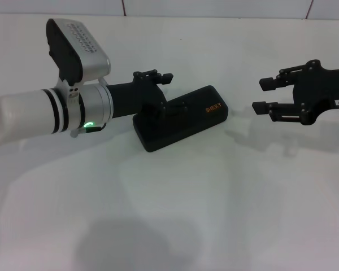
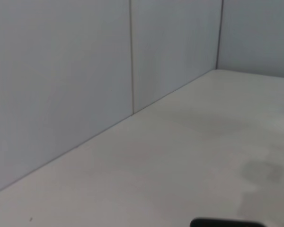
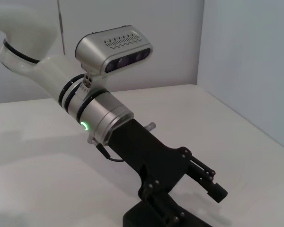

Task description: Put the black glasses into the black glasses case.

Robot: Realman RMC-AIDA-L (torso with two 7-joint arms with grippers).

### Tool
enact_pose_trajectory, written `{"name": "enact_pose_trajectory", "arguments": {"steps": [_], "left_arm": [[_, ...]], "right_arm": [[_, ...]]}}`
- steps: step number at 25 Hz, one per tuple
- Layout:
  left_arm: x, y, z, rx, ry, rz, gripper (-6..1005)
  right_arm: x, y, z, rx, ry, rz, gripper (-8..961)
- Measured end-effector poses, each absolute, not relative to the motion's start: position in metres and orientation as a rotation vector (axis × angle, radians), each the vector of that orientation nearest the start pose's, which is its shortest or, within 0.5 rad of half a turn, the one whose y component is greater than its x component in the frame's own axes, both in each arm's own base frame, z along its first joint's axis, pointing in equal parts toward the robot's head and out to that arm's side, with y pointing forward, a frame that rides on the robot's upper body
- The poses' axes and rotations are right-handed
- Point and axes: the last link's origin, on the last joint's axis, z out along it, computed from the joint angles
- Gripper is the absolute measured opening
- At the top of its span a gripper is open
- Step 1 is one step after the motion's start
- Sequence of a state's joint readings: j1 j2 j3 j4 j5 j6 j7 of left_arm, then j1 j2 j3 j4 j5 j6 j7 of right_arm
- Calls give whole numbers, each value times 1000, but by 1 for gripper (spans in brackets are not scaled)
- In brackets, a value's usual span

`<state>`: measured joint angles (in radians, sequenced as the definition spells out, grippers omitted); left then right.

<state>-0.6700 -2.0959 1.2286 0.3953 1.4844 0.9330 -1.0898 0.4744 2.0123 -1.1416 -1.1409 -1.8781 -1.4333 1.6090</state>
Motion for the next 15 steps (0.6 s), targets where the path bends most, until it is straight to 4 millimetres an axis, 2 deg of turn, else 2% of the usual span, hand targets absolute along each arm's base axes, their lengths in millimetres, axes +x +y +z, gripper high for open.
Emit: {"name": "enact_pose_trajectory", "arguments": {"steps": [4, 9, 11, 15], "left_arm": [[-228, 376, -74, -2566, -386, -592, 796], [-219, 356, -41, -2524, -256, -928, 795], [-218, 339, -19, -2537, -176, -1084, 795], [-217, 313, 2, -2570, -45, -1268, 796]], "right_arm": [[193, 359, 35, -2783, 203, 396, 478], [191, 365, 36, -2750, 247, 467, 481], [185, 360, 39, -2806, 181, 604, 482], [184, 342, 55, -2872, 16, 946, 484]]}}
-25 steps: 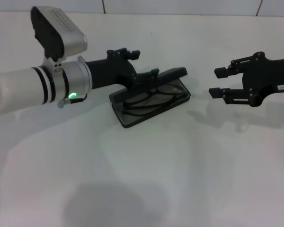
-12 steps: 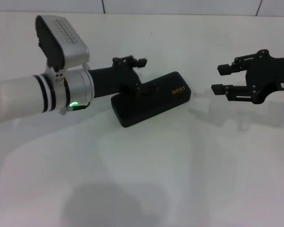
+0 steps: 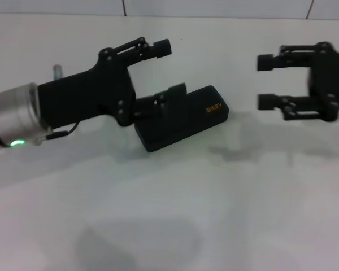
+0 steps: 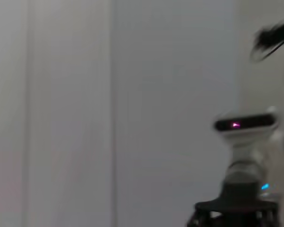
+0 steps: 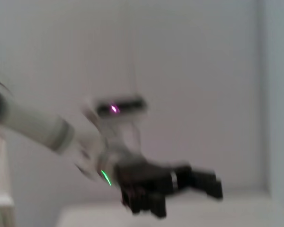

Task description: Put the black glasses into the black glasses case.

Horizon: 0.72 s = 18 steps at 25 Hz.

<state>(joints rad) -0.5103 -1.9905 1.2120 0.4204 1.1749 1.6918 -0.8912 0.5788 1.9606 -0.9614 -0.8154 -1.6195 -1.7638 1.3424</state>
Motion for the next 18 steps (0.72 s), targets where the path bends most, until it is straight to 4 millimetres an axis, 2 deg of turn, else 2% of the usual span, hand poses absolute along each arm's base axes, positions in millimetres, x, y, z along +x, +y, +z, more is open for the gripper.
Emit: {"name": "enact_pose_trajectory", "arguments": {"steps": [1, 3, 7, 12, 18], "left_arm": [[-217, 309, 4, -2571, -30, -1288, 796], [-218, 304, 4, -2574, -16, -1309, 796], [-221, 297, 4, -2579, -17, -1324, 797], [-221, 291, 0, -2622, -3, -1326, 797], [-221, 289, -3, -2642, -3, -1320, 796]], "right_arm": [[187, 337, 59, -2859, -33, 1014, 484], [194, 330, 61, -2826, -87, 1083, 546], [201, 322, 56, -2809, -154, 1098, 671], [207, 317, 52, -2804, -164, 1095, 732], [211, 313, 46, -2786, -176, 1099, 732]]}}
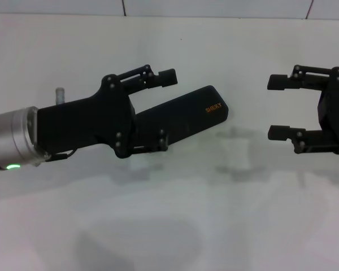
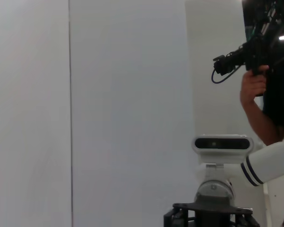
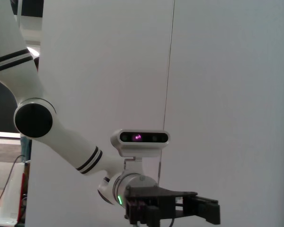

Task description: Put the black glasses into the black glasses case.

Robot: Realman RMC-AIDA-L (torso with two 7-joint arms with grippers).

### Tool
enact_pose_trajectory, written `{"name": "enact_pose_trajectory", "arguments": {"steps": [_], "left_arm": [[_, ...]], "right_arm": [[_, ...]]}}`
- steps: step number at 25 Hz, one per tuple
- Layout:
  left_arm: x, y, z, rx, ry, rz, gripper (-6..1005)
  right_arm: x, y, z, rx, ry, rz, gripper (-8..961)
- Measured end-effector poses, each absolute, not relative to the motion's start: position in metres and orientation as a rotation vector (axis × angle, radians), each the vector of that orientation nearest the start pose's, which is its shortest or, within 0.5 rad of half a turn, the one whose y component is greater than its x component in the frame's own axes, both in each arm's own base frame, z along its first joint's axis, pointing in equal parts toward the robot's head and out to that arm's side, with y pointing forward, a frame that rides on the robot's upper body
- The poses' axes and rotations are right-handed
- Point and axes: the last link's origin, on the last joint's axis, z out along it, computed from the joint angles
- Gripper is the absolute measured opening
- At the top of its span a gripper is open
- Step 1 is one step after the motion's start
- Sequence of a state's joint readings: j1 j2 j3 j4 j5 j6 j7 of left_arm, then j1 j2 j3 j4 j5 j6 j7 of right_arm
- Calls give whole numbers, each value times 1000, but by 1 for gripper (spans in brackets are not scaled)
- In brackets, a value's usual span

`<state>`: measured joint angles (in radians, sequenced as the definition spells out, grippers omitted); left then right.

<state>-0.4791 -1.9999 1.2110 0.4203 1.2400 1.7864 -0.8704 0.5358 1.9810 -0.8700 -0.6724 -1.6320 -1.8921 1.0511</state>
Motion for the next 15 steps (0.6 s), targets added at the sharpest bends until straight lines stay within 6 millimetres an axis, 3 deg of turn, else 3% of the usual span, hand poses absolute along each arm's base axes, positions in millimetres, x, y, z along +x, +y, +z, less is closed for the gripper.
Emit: {"name": "enact_pose_trajectory", "arguments": {"steps": [15], "left_arm": [[-227, 281, -8, -2689, 21, -1277, 795]], "right_arm": [[215, 324, 21, -2715, -201, 1011, 732]]}}
